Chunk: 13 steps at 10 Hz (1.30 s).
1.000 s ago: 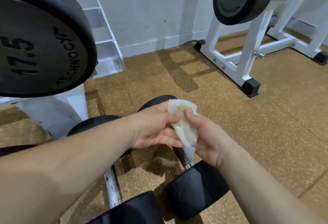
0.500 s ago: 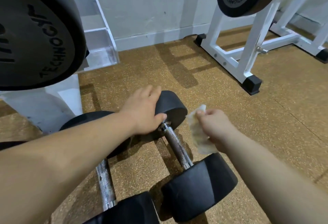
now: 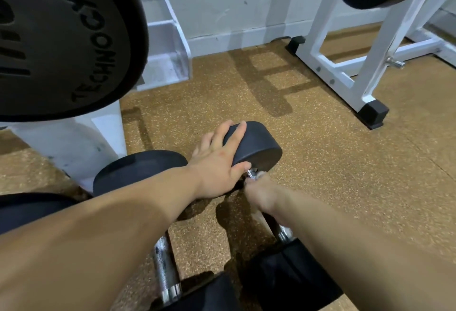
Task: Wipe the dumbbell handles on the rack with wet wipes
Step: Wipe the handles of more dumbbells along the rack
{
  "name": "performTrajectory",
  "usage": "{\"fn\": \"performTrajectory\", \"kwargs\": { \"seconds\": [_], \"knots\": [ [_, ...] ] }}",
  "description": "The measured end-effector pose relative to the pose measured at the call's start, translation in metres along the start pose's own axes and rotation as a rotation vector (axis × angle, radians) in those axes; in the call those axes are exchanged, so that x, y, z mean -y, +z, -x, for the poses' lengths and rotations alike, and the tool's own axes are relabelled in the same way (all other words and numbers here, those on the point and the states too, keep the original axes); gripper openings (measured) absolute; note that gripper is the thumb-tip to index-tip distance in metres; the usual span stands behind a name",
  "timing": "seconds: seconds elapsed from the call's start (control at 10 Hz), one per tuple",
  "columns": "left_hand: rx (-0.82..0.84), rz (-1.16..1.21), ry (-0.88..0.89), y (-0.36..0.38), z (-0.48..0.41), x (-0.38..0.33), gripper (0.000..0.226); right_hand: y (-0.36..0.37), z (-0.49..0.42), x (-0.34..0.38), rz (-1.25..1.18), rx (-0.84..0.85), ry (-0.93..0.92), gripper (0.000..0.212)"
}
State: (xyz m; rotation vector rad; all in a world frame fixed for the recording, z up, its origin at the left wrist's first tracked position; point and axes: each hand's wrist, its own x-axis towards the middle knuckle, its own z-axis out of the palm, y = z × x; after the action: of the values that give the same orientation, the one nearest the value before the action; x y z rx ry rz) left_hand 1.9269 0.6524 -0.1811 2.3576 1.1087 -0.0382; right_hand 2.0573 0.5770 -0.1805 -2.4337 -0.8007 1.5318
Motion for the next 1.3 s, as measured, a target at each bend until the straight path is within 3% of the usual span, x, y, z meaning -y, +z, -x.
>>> {"fn": "performTrajectory", "kwargs": {
  "seconds": [0.1,0.2,0.3,0.4,0.5,0.6,0.7,0.8,0.9,1.0,1.1,1.2,1.3],
  "knots": [
    [-0.008,-0.003,0.005,0.002,-0.001,0.003,0.083,-0.011,0.032,-0.006,0.328,0.099,0.015,0.023],
    [-0.007,0.002,-0.005,0.003,-0.002,0.004,0.083,-0.012,0.024,-0.006,0.271,0.135,0.057,0.027],
    [-0.011,0.007,-0.011,0.003,-0.003,-0.001,0.083,0.004,0.006,0.002,-0.027,0.062,-0.027,0.062],
    [-0.008,0.006,-0.009,0.001,-0.003,-0.004,0.083,0.021,-0.007,0.009,0.082,-0.107,-0.075,0.087],
    [0.018,0.017,-0.006,0.001,-0.001,0.002,0.083,0.025,0.008,-0.009,0.384,-0.097,-0.064,0.096],
    [0.017,0.022,0.003,0.002,0.001,0.006,0.083,0.018,0.026,-0.019,0.389,-0.052,0.011,0.103],
    [0.016,0.021,-0.004,0.002,0.001,0.002,0.083,0.015,0.035,0.006,0.313,-0.036,0.011,0.090],
    [0.012,0.016,-0.013,-0.001,-0.001,-0.005,0.083,0.018,0.023,0.007,0.153,-0.092,-0.074,0.117],
    [0.032,0.018,-0.029,-0.004,-0.001,-0.006,0.083,0.027,0.012,0.013,0.332,-0.181,-0.033,0.119],
    [0.040,0.019,-0.014,-0.005,0.001,-0.002,0.083,0.038,0.017,-0.010,0.551,-0.170,0.008,0.108],
    [0.045,0.032,-0.008,-0.005,0.003,0.000,0.083,0.054,0.009,-0.024,0.516,-0.350,-0.015,0.085],
    [0.031,0.036,-0.008,-0.004,0.002,0.000,0.083,0.058,0.001,-0.025,0.588,-0.572,-0.211,0.104],
    [0.017,0.038,-0.003,-0.002,0.000,-0.003,0.083,0.050,-0.014,-0.003,0.435,-0.385,-0.003,0.122]
  ]
}}
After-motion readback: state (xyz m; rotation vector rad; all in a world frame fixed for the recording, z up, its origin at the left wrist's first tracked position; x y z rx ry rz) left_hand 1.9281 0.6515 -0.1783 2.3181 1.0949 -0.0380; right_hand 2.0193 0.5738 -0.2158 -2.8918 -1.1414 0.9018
